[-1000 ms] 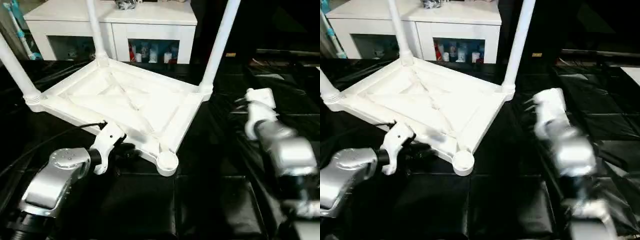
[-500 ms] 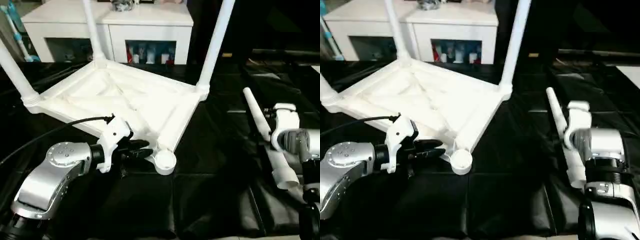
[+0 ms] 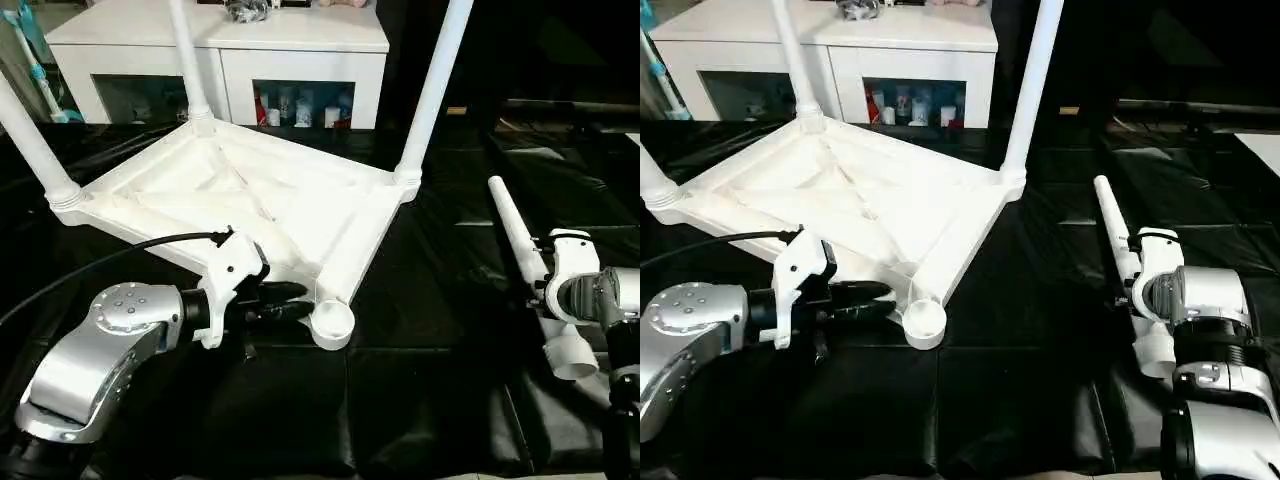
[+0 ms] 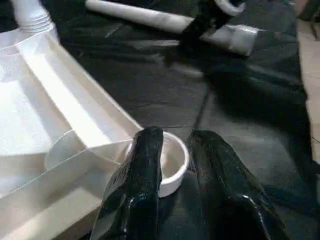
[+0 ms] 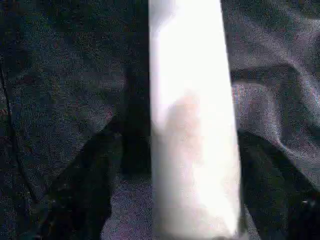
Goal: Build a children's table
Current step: Pick table leg
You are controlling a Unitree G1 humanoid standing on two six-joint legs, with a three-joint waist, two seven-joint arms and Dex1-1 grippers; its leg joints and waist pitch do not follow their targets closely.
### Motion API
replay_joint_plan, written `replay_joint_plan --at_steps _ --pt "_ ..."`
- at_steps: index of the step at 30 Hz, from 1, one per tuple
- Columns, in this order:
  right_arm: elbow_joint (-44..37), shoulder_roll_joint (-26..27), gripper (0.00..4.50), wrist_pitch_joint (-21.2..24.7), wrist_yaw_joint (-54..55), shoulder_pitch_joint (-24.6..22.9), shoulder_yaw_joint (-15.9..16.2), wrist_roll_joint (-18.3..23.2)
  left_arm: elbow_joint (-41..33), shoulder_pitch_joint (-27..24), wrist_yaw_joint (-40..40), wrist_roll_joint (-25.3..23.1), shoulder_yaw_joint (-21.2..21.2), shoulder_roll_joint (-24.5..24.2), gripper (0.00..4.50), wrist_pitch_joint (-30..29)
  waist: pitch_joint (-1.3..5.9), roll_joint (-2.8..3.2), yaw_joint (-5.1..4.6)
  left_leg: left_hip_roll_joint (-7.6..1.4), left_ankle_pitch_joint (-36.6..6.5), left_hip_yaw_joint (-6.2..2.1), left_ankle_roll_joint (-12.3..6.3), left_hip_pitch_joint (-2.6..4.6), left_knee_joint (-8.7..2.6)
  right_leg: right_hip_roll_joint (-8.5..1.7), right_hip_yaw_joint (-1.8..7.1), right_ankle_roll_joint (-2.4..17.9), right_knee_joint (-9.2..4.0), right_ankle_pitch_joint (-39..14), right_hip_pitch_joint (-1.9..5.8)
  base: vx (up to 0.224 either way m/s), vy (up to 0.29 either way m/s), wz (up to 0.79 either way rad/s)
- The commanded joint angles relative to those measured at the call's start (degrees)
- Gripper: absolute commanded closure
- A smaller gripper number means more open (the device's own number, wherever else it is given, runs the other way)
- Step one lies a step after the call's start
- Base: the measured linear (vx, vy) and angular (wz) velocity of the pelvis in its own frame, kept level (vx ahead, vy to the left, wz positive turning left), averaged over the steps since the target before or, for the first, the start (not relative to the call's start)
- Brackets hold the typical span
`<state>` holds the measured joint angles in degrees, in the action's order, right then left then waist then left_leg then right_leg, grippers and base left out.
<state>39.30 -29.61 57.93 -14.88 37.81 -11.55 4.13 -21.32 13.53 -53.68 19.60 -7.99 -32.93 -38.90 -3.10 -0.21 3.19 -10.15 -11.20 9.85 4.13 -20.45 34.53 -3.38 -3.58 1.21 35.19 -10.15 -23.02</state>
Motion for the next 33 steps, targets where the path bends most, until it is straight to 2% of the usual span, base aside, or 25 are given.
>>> replay_joint_plan --at_steps 1,3,5,8,10,12,15,16,17,18,20,23,24,26,27,28,29,30,31,33 --pt "1.5 -0.9 1.37 -0.2 -0.2 0.1 -0.1 0.2 -1.5 0.0 -1.0 0.6 -1.1 -0.9 3.23 -0.4 3.51 -0.6 0.08 -2.03 -8.6 -0.29 -0.91 0.14 -3.45 -3.86 2.68 10.7 -4.31 -15.7 2.88 0.0 0.0 0.0" --pt "1.8 -0.8 1.63 -0.3 -0.1 0.1 0.0 0.2 -1.8 0.0 -1.3 0.8 -1.3 -1.2 3.23 -0.6 3.51 -0.5 0.13 -2.03 -8.8 -0.29 -0.67 0.23 -3.44 -3.81 2.64 10.5 -4.33 -16.3 2.79 0.0 0.0 0.0" --pt "2.3 -0.7 1.69 -0.6 0.0 0.2 -0.2 0.3 -1.9 0.3 -1.7 1.9 -1.2 -1.3 3.23 -1.7 3.51 -0.39 0.14 -2.04 -9.0 -0.31 -0.37 0.22 -3.46 -3.81 2.64 10.6 -4.28 -16.2 2.79 0.0 0.0 0.0" --pt "2.8 -0.7 1.95 -1.1 0.2 0.3 -0.3 0.3 -1.2 1.1 -0.5 2.9 -0.1 0.0 3.23 -2.8 3.49 -0.46 0.09 -1.97 -9.3 -0.3 -0.23 0.18 -3.45 -3.76 2.63 10.7 -4.34 -16.1 2.85 0.0 0.0 0.0" --pt "3.3 -0.6 2.16 -1.6 0.6 0.3 -0.7 0.4 1.5 3.5 4.0 3.2 2.7 3.4 2.89 -2.9 3.49 -0.47 0.09 -1.93 -9.7 -0.22 -0.11 0.27 -3.36 -3.68 2.64 10.7 -4.45 -16.5 2.79 0.0 0.0 0.0" --pt "3.4 -0.4 2.28 -2.0 1.5 0.1 -1.6 0.5 2.4 4.4 4.5 3.3 3.0 4.1 2.86 -2.3 3.53 -0.48 0.19 -1.91 -10.0 -0.31 -0.06 0.31 -3.37 -3.69 2.59 10.5 -4.55 -16.8 2.88 0.0 0.0 0.0" --pt "3.4 -0.2 2.6 -2.2 1.6 -0.2 -2.1 0.9 2.0 4.3 3.8 3.7 2.4 3.6 2.46 -2.6 3.56 -0.61 0.21 -1.86 -9.7 -0.39 -0.23 0.16 -3.38 -3.82 2.54 9.6 -4.54 -17.5 2.94 0.0 0.0 0.0" --pt "3.4 -0.2 2.63 -2.2 1.6 -0.3 -2.1 1.0 1.9 4.2 3.7 3.7 2.3 3.5 2.44 -2.8 3.57 -0.61 0.2 -1.86 -9.5 -0.39 -0.3 0.1 -3.39 -3.8 2.55 9.5 -4.52 -17.5 2.96 0.0 0.0 0.0" --pt "3.4 -0.1 2.66 -2.3 1.6 -0.5 -2.2 1.1 1.6 4.0 3.5 3.9 2.0 3.0 2.45 -3.1 3.65 -0.35 0.17 -1.91 -9.0 -0.44 -0.28 0.08 -3.4 -3.76 2.5 9.7 -4.4 -16.6 2.97 0.0 0.0 0.0" --pt "3.3 0.0 2.68 -2.3 1.6 -0.5 -2.3 1.1 1.6 4.0 3.5 4.0 2.0 3.1 2.41 -3.1 3.66 -0.42 0.11 -1.92 -8.9 -0.43 -0.37 0.07 -3.39 -3.71 2.48 10.0 -4.34 -15.8 2.96 0.0 0.0 0.0" --pt "2.3 0.2 2.69 -2.5 2.2 -1.0 -2.7 1.3 2.0 4.2 4.1 3.9 2.1 3.3 2.01 -3.2 3.68 -0.17 0.17 -1.94 -8.8 -0.42 -0.4 0.15 -3.37 -3.71 2.5 10.6 -4.23 -14.7 2.96 0.0 0.0 0.0" --pt "0.1 0.4 2.69 -4.5 3.1 -1.3 -3.2 1.3 2.6 4.9 5.3 4.2 3.0 4.3 1.98 -3.3 3.6 -0.26 0.19 -1.97 -9.1 -0.36 -0.34 0.12 -3.41 -3.71 2.53 10.7 -4.32 -14.5 2.97 0.0 0.0 0.0" --pt "-3.5 1.0 2.69 -8.3 4.7 -1.5 -4.6 1.7 3.5 6.1 7.2 4.7 4.4 5.9 1.85 -3.4 3.59 -0.17 0.25 -1.98 -9.5 -0.32 -0.17 0.16 -3.39 -3.75 2.56 10.5 -4.4 -14.8 2.91 0.0 0.0 0.0" --pt "-8.4 2.7 2.69 -19.3 8.8 -1.1 -8.1 2.4 4.7 8.0 10.0 6.2 6.8 8.8 1.56 -4.1 3.71 -0.35 0.28 -1.92 -9.5 -0.25 0.27 0.12 -3.32 -3.91 2.56 9.9 -4.52 -15.6 2.89 0.0 0.0 0.0" --pt "-9.2 3.0 2.7 -20.6 9.3 -1.0 -8.6 2.5 4.8 8.4 10.4 6.5 7.1 9.3 1.56 -4.3 3.87 -0.54 0.32 -1.86 -9.1 -0.31 0.17 0.16 -3.31 -3.84 2.48 9.5 -4.35 -15.6 3.01 0.0 0.0 0.0" --pt "-10.8 3.7 2.7 -23.6 10.5 -0.7 -9.8 2.9 5.3 9.1 11.4 7.3 7.9 10.5 1.44 -4.5 3.89 -0.37 0.37 -1.9 -8.7 -0.31 -0.06 0.08 -3.34 -3.89 2.51 9.4 -4.27 -15.2 3.03 0.0 0.0 0.0" --pt "-15.5 7.0 2.7 -31.2 15.2 -0.1 -12.8 3.9 6.4 11.2 13.6 9.6 9.4 14.2 1.25 -5.2 3.75 -0.52 0.21 -1.83 -8.7 -0.27 -0.38 0.05 -3.32 -3.71 2.44 9.0 -4.37 -15.6 2.93 0.0 0.0 0.0" --pt "-16.7 7.8 2.7 -32.9 16.4 0.1 -13.5 4.2 6.7 11.7 14.2 10.1 9.7 15.1 1.25 -5.3 3.77 -0.55 0.26 -1.7 -8.6 0.03 -0.27 0.17 -3.2 -3.77 2.64 8.3 -4.47 -16.0 2.59 0.0 0.0 0.0" --pt "-21.6 10.6 2.7 -39.7 18.3 -0.8 -12.8 3.6 8.0 13.7 16.5 11.4 10.4 18.6 1.13 -5.3 3.87 -0.7 0.28 -1.67 -8.3 -0.03 -0.33 0.09 -3.22 -3.69 2.54 8.0 -4.38 -15.9 2.72 0.0 0.0 0.0" --pt "-24.8 12.4 2.7 -43.9 18.5 -1.9 -11.0 2.8 9.0 15.1 18.1 11.8 10.8 20.7 1.01 -4.7 3.93 -0.63 0.26 -1.82 -6.9 -0.23 -1.08 -0.12 -3.36 -3.56 2.45 7.4 -4.12 -13.9 2.81 0.0 0.0 0.0"
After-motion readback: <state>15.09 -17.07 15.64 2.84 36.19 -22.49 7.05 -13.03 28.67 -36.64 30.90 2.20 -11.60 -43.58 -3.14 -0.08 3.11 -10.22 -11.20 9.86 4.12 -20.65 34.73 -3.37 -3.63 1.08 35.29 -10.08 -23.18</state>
